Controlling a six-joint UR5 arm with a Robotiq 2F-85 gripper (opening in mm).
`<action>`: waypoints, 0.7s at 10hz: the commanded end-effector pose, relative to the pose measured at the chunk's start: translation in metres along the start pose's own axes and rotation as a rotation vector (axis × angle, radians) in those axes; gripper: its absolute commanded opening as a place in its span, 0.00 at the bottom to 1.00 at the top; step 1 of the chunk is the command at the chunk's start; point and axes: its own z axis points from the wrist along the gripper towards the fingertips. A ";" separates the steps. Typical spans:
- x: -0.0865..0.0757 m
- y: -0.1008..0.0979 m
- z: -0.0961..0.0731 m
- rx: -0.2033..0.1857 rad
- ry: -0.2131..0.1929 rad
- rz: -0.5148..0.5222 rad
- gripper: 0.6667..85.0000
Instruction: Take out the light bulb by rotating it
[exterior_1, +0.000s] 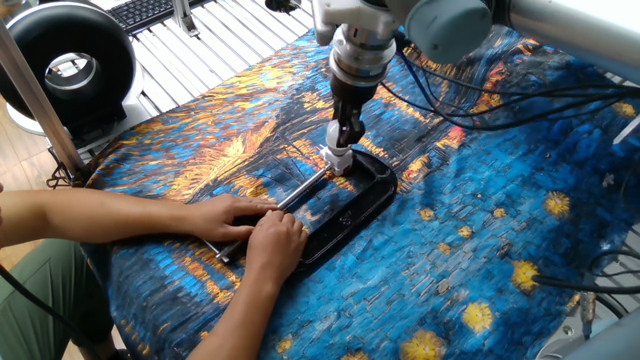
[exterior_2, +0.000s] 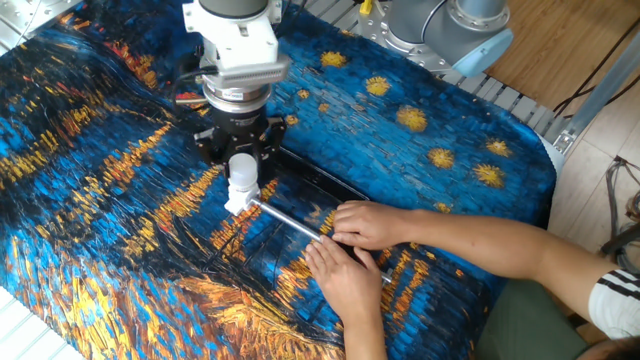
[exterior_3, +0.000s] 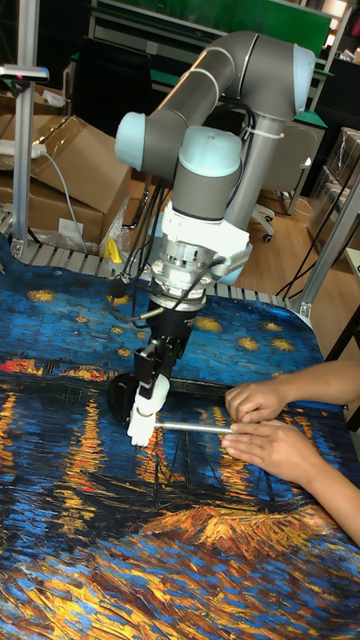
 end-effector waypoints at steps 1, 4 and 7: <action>0.009 -0.006 -0.001 0.007 0.021 -0.162 0.36; 0.011 -0.009 -0.001 0.009 0.040 -0.194 0.71; 0.020 -0.012 -0.002 -0.002 0.049 -0.215 0.87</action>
